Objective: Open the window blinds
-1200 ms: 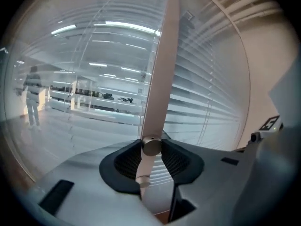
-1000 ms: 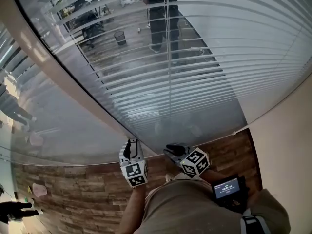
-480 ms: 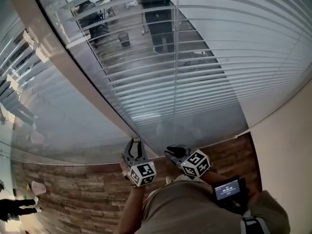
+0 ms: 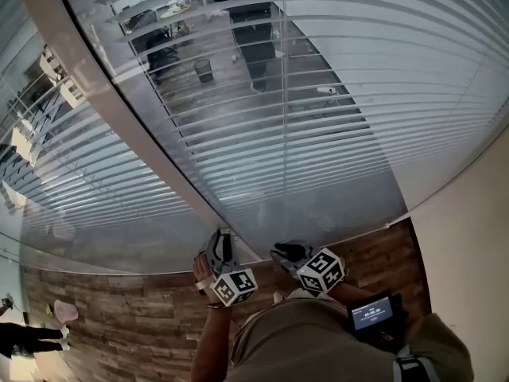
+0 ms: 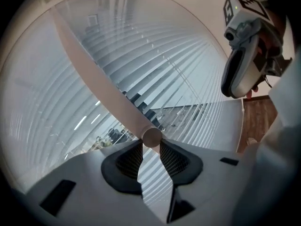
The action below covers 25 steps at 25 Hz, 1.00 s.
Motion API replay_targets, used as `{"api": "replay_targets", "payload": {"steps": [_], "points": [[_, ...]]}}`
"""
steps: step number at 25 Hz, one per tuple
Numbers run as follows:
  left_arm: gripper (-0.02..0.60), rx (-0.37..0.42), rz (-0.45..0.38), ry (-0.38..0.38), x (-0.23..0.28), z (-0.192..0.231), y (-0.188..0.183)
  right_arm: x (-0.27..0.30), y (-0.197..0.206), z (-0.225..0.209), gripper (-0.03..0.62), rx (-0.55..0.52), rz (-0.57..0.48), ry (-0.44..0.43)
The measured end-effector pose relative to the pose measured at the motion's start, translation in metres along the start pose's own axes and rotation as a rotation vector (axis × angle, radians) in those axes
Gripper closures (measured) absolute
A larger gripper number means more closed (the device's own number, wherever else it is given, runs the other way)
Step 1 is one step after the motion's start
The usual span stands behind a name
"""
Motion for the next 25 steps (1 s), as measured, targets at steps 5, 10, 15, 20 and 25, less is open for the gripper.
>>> {"api": "replay_targets", "payload": {"steps": [5, 10, 15, 20, 25], "points": [[0.457, 0.070, 0.000, -0.033, -0.003, -0.001, 0.002, 0.001, 0.001, 0.008, 0.507, 0.003, -0.002, -0.006], [0.479, 0.105, 0.005, -0.023, -0.024, 0.001, 0.007, -0.006, 0.004, 0.025, 0.508, -0.001, -0.004, -0.010], [0.477, -0.156, -0.100, 0.188, -0.048, -0.002, 0.023, -0.003, 0.013, 0.018, 0.508, 0.010, -0.001, 0.004], [0.477, -0.479, -0.183, 0.401, -0.046, 0.001, 0.038, -0.002, 0.005, 0.006, 0.508, 0.015, -0.003, 0.032], [0.477, -0.629, -0.168, 0.479, -0.058, -0.003, 0.066, -0.005, 0.010, 0.032, 0.507, 0.008, 0.006, 0.037]]}}
Point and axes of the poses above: the fingertips, and each gripper's own axes: x forward along the fingers, z to its left, y out of its underside, the point moved 7 cm from there along -x, backward along the fingers, and after that the axes turned 10 degrees about z, right-handed, at the moved point
